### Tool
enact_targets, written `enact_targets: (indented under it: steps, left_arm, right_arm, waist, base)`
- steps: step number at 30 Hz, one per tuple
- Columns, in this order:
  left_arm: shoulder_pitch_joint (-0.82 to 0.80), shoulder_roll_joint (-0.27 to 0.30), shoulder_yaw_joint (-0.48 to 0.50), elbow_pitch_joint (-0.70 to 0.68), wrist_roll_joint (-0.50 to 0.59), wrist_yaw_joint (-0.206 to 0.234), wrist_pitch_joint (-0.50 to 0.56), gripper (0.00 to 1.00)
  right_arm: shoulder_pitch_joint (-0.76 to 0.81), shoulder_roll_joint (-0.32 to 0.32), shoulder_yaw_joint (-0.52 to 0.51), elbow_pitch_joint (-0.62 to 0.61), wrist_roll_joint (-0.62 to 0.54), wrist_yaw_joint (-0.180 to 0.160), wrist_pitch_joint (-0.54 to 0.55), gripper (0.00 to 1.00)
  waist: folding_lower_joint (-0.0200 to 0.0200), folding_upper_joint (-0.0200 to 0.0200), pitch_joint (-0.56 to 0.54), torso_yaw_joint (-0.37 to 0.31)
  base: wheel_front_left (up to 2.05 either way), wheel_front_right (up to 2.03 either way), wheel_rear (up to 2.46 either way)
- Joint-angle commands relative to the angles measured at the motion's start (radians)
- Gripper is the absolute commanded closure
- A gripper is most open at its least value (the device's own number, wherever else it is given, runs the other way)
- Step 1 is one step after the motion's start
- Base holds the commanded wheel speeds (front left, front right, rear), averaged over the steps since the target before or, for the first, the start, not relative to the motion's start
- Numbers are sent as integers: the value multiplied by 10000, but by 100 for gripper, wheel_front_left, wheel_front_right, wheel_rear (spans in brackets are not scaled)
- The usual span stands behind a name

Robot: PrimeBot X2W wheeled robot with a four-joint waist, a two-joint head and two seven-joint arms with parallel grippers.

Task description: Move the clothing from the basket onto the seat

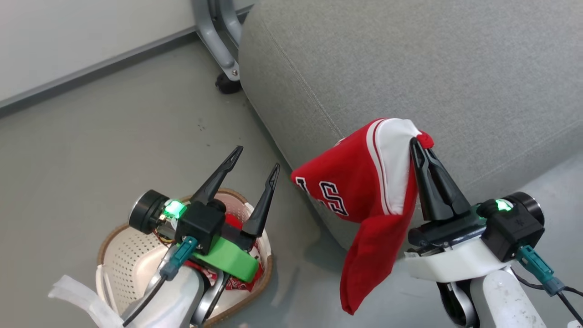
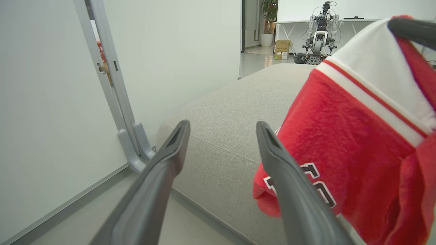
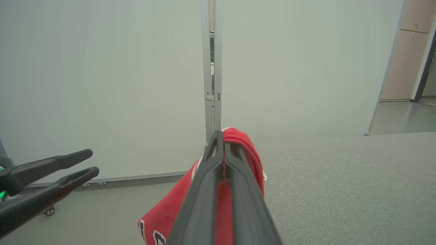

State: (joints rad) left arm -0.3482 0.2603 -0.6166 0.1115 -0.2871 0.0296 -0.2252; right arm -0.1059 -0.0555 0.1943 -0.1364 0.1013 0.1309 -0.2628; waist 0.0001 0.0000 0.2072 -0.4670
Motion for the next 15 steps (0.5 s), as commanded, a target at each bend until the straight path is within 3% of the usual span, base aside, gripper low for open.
enact_targets:
  steps: [1, 9, 15]
  left_arm:
    - [-252, 110, -6, 6, 146, -47, 37, 0]
    - [-918, 303, -337, -357, 390, -366, 489, 0]
    - [-1634, 456, -569, -685, 673, -721, 830, 0]
  right_arm:
    - [-223, 27, -87, -117, -109, -3, -31, 100]
    - [-1945, 28, -1090, -589, -166, -3, -31, 100]
    - [-4514, -720, -2810, -680, 96, -3, -31, 100]
  waist:
    - [-1, 0, 939, -710]
    - [-1, 0, 2222, -243]
    - [-1, 0, 3621, 621]
  base:
    - [0, 0, 0]
    - [0, 0, 0]
    - [0, 0, 0]
